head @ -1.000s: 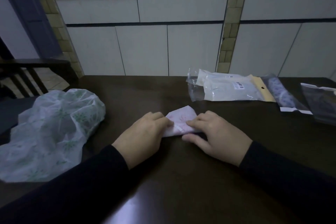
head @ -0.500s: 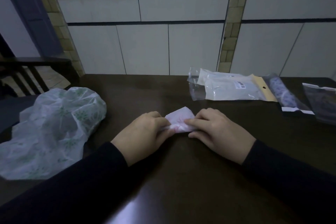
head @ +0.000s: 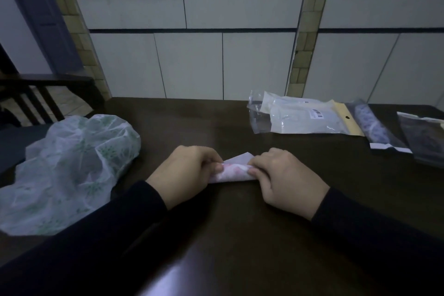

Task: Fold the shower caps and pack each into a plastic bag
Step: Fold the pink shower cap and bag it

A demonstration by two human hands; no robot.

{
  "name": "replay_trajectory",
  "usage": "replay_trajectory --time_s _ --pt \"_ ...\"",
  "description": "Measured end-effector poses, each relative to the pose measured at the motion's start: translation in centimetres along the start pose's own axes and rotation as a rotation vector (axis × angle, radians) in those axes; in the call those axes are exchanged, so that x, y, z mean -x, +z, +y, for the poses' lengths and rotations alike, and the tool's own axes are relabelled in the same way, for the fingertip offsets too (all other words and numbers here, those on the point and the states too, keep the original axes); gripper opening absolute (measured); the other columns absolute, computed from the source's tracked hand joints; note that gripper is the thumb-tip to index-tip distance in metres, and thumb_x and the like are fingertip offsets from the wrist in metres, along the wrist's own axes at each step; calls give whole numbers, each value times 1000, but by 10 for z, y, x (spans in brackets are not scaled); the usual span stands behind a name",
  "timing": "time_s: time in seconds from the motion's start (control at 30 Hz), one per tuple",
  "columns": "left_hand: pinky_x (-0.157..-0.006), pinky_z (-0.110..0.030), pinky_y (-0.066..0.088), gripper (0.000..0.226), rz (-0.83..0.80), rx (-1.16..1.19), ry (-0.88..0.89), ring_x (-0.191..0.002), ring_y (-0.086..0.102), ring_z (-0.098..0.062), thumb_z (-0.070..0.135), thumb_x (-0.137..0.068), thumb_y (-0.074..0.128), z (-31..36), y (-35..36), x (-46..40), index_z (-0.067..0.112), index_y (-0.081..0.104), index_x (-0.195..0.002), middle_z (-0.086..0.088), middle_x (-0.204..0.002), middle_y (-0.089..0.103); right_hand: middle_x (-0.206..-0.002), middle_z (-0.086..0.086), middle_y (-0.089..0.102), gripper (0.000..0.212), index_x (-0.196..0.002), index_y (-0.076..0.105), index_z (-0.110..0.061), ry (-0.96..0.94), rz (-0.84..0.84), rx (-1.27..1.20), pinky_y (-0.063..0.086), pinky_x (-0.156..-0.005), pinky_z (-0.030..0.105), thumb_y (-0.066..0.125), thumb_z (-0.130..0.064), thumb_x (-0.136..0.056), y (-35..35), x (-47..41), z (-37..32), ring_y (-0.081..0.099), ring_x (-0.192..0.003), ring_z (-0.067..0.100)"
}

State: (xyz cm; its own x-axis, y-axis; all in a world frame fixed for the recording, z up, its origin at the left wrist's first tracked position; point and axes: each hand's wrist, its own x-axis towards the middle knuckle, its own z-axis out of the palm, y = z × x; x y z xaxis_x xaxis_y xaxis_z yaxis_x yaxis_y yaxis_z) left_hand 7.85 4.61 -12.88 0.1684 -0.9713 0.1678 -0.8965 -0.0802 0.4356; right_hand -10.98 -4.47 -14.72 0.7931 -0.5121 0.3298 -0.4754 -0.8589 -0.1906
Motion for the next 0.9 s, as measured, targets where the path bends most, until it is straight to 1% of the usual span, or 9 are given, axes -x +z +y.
replay_trajectory --time_s 0.07,0.13,0.27,0.37,0.47,0.53,0.67,0.77,0.9 --pt "-72 -17 44 10 -9 56 -15 -80 60 -1 30 -91 60 3 0 1 39 59 -89 11 -86 67 -92 -4 62 22 -104 64 -20 53 21 -37 32 -80 18 44 -28 -97 1 1 -1 51 -89 10" --pt "-76 -22 47 11 -14 28 11 -85 61 -6 29 -92 59 5 1 2 39 54 -89 10 -88 64 -86 -8 57 17 -104 61 -24 105 55 -97 38 -80 21 48 -30 -96 0 2 -3 51 -87 10" --pt "-88 -24 38 12 72 -152 132 -102 43 -6 28 -91 60 5 5 2 38 61 -98 17 -106 41 -90 -11 49 15 -107 58 -27 86 110 -90 41 -83 23 54 -32 -93 1 3 -1 46 -90 7" --pt "-85 -24 42 23 45 -195 181 -101 50 -9 17 -92 58 6 8 1 32 65 -108 14 -103 50 -100 -8 52 14 -100 65 -22 68 165 -83 42 -83 22 60 -31 -90 2 -1 4 45 -94 6" --pt "-86 -25 44 26 59 -176 190 -99 53 -9 16 -91 52 7 11 3 27 66 -111 10 -104 57 -100 -10 58 21 -101 70 -22 65 113 -25 40 -86 26 55 -33 -93 2 -4 6 46 -95 8" --pt "-86 -25 45 26 77 -162 200 -96 54 -7 24 -90 51 7 12 5 26 67 -110 10 -102 59 -101 -10 59 26 -106 71 -23 62 79 -23 40 -88 27 53 -38 -94 0 -3 8 47 -95 9" --pt "-81 -25 46 34 66 -178 195 -91 54 -6 48 -82 65 4 12 2 28 68 -110 12 -97 58 -108 -13 57 43 -118 64 -29 70 -10 -39 31 -82 16 59 -55 -84 -3 -2 11 44 -98 4" --pt "-78 -19 39 30 58 -208 189 -94 53 -8 43 -88 62 5 14 -1 27 68 -112 11 -97 56 -115 -12 61 37 -118 64 -28 55 -16 -8 34 -87 19 55 -49 -89 -3 -4 12 46 -102 7" --pt "-81 -20 41 26 80 -160 192 -93 51 -9 39 -94 54 6 17 0 24 70 -109 10 -95 49 -105 -9 66 29 -110 68 -27 52 -40 0 39 -88 26 46 -41 -97 -2 -8 12 46 -94 11"
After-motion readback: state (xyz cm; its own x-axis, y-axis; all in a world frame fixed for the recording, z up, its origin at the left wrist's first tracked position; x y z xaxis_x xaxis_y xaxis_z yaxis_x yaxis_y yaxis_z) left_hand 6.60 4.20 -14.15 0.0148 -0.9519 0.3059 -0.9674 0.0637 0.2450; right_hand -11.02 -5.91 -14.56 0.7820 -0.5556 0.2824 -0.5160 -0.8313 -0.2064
